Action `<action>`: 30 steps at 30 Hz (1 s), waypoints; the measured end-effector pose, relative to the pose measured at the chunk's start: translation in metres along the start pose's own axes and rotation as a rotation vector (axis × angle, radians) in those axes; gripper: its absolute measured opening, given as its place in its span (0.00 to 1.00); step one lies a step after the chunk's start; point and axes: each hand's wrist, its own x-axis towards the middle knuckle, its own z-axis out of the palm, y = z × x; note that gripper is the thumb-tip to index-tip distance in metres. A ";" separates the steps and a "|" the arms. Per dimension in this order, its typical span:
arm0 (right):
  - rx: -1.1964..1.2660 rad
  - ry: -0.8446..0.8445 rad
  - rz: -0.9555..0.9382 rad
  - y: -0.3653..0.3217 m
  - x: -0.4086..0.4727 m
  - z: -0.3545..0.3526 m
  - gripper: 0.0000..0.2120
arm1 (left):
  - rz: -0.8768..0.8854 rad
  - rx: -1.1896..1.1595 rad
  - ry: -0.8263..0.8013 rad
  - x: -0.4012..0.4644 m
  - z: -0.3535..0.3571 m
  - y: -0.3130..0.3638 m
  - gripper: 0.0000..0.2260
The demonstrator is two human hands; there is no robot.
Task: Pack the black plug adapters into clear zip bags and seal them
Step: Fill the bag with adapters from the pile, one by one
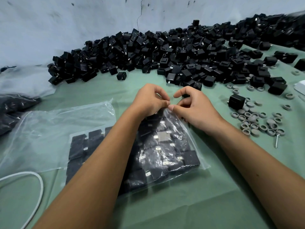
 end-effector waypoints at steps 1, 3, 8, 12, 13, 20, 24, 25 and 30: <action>0.009 0.015 0.012 0.000 0.000 0.000 0.15 | 0.026 0.097 0.047 -0.002 0.001 -0.001 0.04; 0.024 0.041 0.031 0.000 0.001 -0.001 0.14 | 0.078 0.294 0.109 -0.007 0.000 -0.003 0.05; -0.043 0.084 0.015 -0.001 0.000 -0.001 0.10 | 0.035 0.300 0.167 -0.024 -0.021 -0.014 0.08; -0.027 0.023 0.034 -0.003 -0.001 0.000 0.12 | 0.038 0.269 0.106 -0.038 -0.035 -0.018 0.09; -0.030 0.016 0.037 -0.003 -0.002 0.000 0.13 | 0.042 0.274 0.098 -0.040 -0.036 -0.017 0.10; 0.025 0.035 0.041 -0.001 0.000 -0.001 0.11 | 0.060 0.270 0.030 -0.047 -0.043 -0.015 0.12; 0.086 0.021 0.060 -0.002 0.001 -0.001 0.07 | 0.045 0.259 0.004 -0.052 -0.043 -0.020 0.10; 0.113 0.026 0.078 -0.002 0.002 -0.004 0.06 | 0.047 0.264 0.011 -0.053 -0.042 -0.021 0.10; 0.021 -0.085 0.106 -0.003 0.003 -0.013 0.04 | 0.088 0.319 0.052 -0.054 -0.032 -0.017 0.09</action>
